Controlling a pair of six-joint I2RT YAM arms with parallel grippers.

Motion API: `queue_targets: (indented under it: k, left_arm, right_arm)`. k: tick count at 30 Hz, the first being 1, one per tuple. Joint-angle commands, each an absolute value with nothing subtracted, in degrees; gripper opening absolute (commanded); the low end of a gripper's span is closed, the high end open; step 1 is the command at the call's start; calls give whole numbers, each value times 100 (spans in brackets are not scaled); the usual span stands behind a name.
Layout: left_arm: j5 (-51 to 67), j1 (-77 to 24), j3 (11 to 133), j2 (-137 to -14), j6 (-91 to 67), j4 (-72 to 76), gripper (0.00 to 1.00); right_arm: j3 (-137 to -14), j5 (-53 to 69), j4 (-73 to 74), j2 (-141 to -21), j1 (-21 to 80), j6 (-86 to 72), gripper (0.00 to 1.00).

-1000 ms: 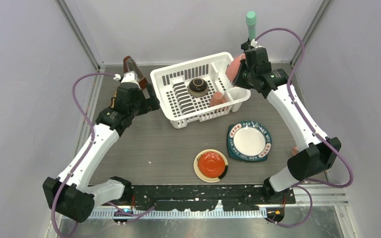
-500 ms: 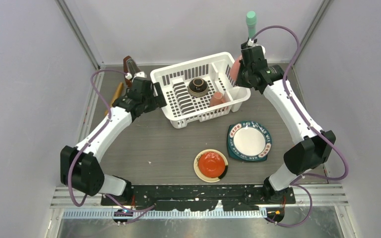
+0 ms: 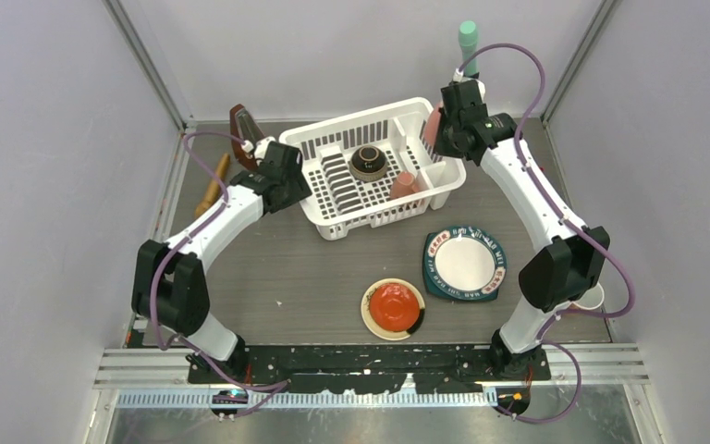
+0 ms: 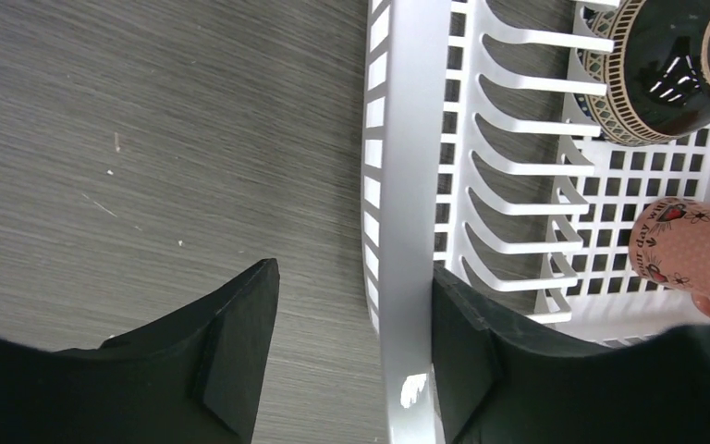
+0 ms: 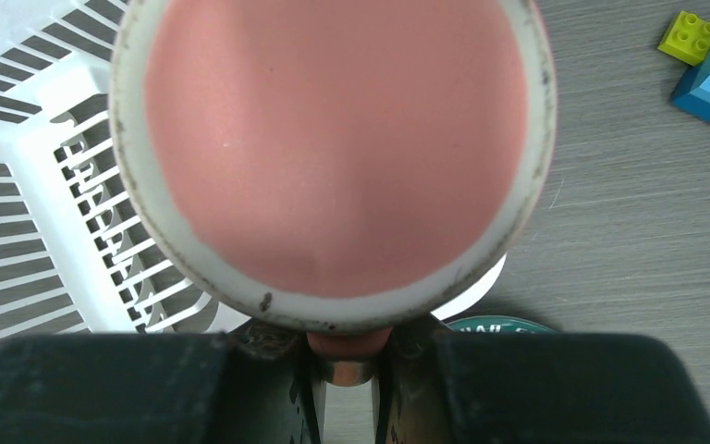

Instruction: Load the mixed dishes into the dish rack

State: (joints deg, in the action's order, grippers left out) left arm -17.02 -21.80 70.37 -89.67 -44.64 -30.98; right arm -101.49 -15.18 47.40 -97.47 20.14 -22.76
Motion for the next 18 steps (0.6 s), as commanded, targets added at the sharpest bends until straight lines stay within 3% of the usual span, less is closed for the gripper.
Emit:
queue_targets:
  k: [1,12,18]
  left_arm:
    - [-1978,-2189,7094,-8870,-4418,-3230,54]
    - [-1924,-2188,6754,-8046,-4018,-3532,16]
    - [-1840,-2188,6469,-7793,-3933,-3595,13]
  right_arm:
    - [-10554,-1660,4129,-9611,2014,-2210,0]
    - [-10569,-1682,4131,-9717,2013,-2135,0]
    - [-10560,-1663,4106,-9771,2015,-2137,0]
